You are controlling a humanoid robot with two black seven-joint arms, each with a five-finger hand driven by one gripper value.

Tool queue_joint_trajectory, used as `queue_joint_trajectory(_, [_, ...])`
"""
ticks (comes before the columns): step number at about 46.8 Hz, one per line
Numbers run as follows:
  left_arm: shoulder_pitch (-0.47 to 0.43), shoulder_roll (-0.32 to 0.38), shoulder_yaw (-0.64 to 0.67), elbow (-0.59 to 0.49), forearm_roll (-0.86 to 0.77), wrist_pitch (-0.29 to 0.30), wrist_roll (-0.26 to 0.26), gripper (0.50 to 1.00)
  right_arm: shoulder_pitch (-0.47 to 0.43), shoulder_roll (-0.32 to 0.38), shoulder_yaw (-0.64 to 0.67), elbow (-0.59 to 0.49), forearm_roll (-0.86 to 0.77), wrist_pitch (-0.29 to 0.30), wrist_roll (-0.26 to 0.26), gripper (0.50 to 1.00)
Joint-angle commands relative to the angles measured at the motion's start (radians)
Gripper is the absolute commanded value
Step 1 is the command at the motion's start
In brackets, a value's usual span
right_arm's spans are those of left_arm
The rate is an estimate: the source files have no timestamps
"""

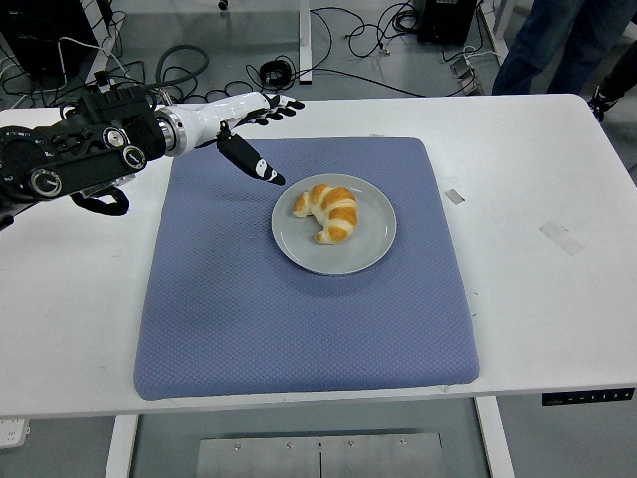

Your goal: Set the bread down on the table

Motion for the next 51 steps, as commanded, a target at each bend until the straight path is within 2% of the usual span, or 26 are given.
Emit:
queue_joint_trajectory(1, [0.0,-0.018,0.005,0.0,0.025,-0.007,-0.002,0.978,0.0,0.0,0.0,0.0,0.001,0.0,0.0,1.0])
queue_joint_trajectory(17, [0.006,-0.084,0.014,0.02,0.091,-0.065,-0.005,0.978,0.0,0.0,0.0,0.0,0.001,0.0,0.0,1.0])
queue_joint_trajectory(33, [0.011,-0.123,0.028,0.108,0.108,-0.113,-0.012,0.978,0.0,0.0,0.0,0.0,0.001,0.0,0.0,1.0])
queue_joint_trajectory(43, [0.014,-0.155,0.028,0.15,0.124,-0.153,-0.034,0.978,0.0,0.0,0.0,0.0,0.001,0.0,0.0,1.0])
queue_joint_trajectory(51, [0.021,-0.195,0.027,0.205,0.144,-0.181,-0.074,0.978,0.0,0.0,0.0,0.0,0.001,0.0,0.0,1.0])
